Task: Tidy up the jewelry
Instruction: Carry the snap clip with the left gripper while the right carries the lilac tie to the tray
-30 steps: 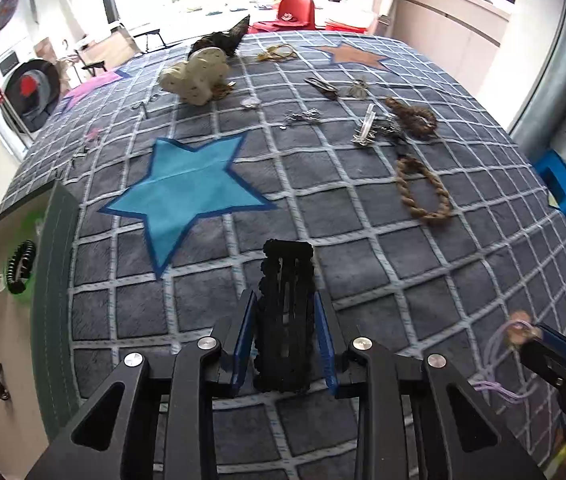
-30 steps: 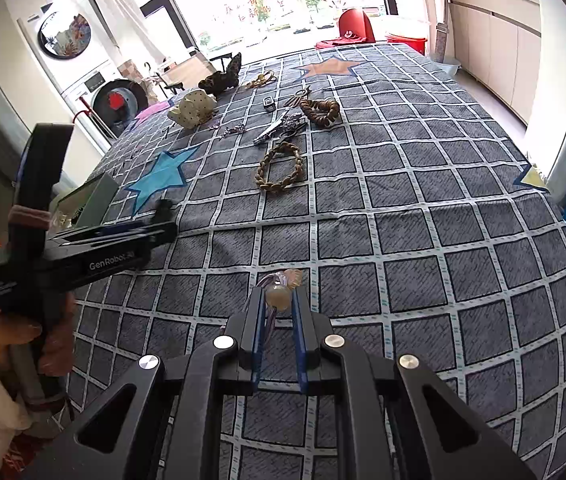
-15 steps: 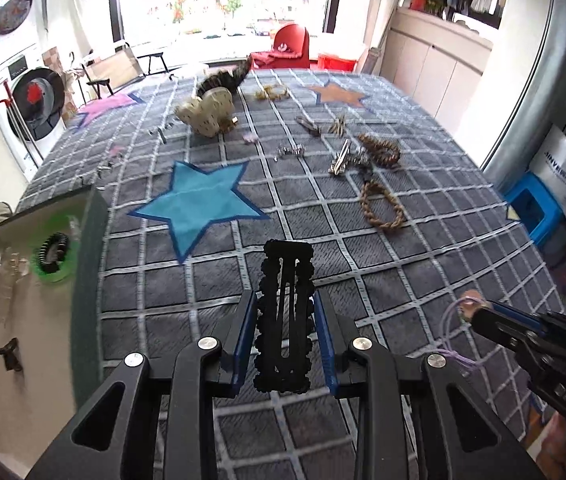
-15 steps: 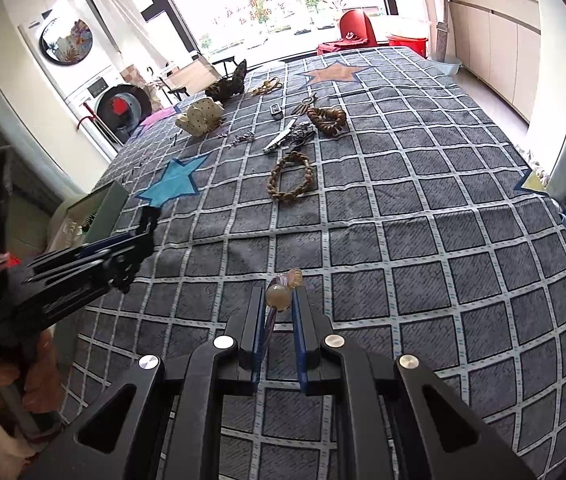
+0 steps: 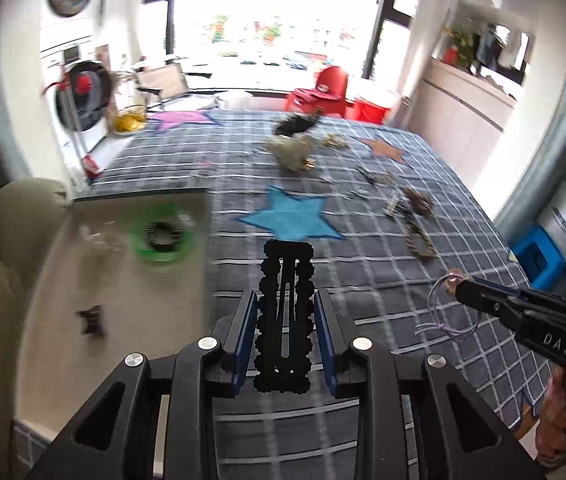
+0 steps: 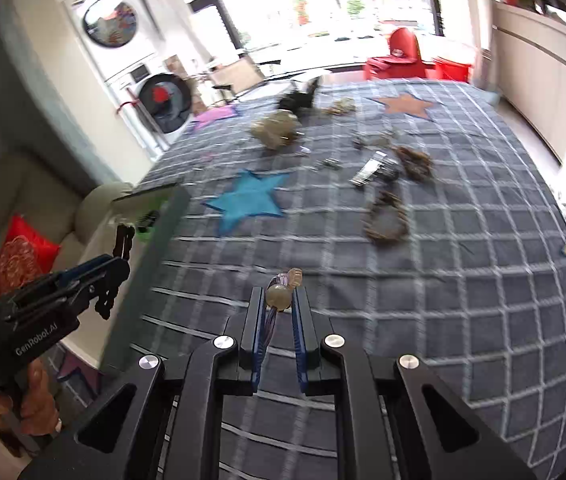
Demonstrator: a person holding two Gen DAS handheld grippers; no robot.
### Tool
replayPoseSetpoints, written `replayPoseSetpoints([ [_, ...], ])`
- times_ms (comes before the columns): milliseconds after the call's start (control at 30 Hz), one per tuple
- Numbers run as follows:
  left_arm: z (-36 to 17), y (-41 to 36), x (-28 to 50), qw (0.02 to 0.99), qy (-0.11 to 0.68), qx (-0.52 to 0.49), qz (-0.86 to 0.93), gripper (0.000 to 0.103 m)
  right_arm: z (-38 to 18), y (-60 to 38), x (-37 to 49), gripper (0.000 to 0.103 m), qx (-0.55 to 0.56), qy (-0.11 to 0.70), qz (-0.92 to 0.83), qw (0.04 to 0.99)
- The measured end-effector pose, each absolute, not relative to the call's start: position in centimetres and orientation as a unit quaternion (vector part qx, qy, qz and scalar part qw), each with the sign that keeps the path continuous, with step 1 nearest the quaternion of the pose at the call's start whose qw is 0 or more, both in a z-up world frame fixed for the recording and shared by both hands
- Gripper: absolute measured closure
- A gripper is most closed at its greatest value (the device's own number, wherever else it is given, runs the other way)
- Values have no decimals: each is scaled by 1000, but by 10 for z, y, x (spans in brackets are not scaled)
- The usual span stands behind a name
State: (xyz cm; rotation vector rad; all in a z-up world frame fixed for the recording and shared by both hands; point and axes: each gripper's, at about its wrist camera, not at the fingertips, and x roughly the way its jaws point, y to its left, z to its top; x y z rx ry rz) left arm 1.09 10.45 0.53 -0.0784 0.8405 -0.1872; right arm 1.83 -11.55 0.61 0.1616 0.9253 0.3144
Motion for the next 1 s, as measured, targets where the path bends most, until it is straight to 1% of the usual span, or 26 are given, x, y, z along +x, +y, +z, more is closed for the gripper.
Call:
replayPoseSetpoints([
  [233, 1, 175, -2, 913, 401, -63, -28, 72, 18, -42, 36, 89, 46, 441, 212, 871],
  [533, -30, 255, -5, 899, 424, -93, 52, 72, 8, 52, 64, 89, 21, 458, 284, 842],
  [767, -56, 274, 3, 886, 446, -102, 74, 72, -16, 103, 89, 89, 13, 482, 313, 819],
  [1000, -76, 274, 10, 873, 472, -100, 76, 71, -44, 129, 109, 89, 11, 509, 312, 802],
])
